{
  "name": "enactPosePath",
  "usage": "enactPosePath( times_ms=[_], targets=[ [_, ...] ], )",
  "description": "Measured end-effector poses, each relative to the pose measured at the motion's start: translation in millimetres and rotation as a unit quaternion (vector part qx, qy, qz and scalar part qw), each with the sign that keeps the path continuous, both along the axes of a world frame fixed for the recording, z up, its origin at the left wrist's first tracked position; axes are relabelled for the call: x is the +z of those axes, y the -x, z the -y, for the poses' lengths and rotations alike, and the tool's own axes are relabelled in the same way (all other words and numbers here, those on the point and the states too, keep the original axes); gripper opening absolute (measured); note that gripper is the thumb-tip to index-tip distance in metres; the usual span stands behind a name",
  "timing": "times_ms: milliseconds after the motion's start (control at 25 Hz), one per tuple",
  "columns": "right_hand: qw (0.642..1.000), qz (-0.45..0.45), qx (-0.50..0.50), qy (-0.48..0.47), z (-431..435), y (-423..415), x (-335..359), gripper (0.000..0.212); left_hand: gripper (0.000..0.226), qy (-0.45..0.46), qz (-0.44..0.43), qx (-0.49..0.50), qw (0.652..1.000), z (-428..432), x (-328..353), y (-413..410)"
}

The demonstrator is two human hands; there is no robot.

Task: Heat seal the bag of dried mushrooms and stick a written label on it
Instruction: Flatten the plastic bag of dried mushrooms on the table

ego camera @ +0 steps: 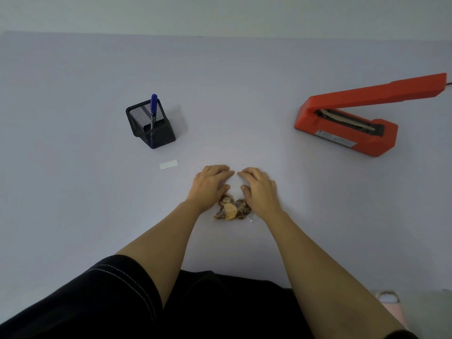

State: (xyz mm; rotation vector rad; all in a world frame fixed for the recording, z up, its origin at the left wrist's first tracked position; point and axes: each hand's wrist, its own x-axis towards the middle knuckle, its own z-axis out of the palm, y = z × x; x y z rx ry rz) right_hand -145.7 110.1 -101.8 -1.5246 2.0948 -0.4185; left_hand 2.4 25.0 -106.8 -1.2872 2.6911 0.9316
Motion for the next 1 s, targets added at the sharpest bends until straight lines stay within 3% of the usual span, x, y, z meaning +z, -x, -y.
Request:
enactPosePath(
  times_ms=[240, 400, 520, 720, 1000],
  targets=[
    [0.998, -0.026, 0.023, -0.052, 8, 3, 6, 0.051, 0.049, -0.017, 0.064, -0.031, 0.997, 6, 8, 1],
    [0.999, 0.035, -0.012, 0.002, 8, -3, 2, 0.024, 0.046, -0.012, 0.042, 0.039, 0.998, -2, 9, 4],
    [0.997, 0.07, -0.04, 0.001, 5, -4, 2, 0.014, 0.021, -0.054, -0.038, 0.077, 0.995, -9, 9, 8],
    [0.99, 0.12, -0.058, -0.039, 7, 1, 9, 0.027, 0.012, -0.089, -0.031, 0.067, 0.993, -5, 16, 10],
    [0.987, 0.127, -0.062, -0.083, 16, 6, 12, 0.032, 0.019, -0.091, 0.037, 0.032, 0.995, 4, 20, 17]
  ],
)
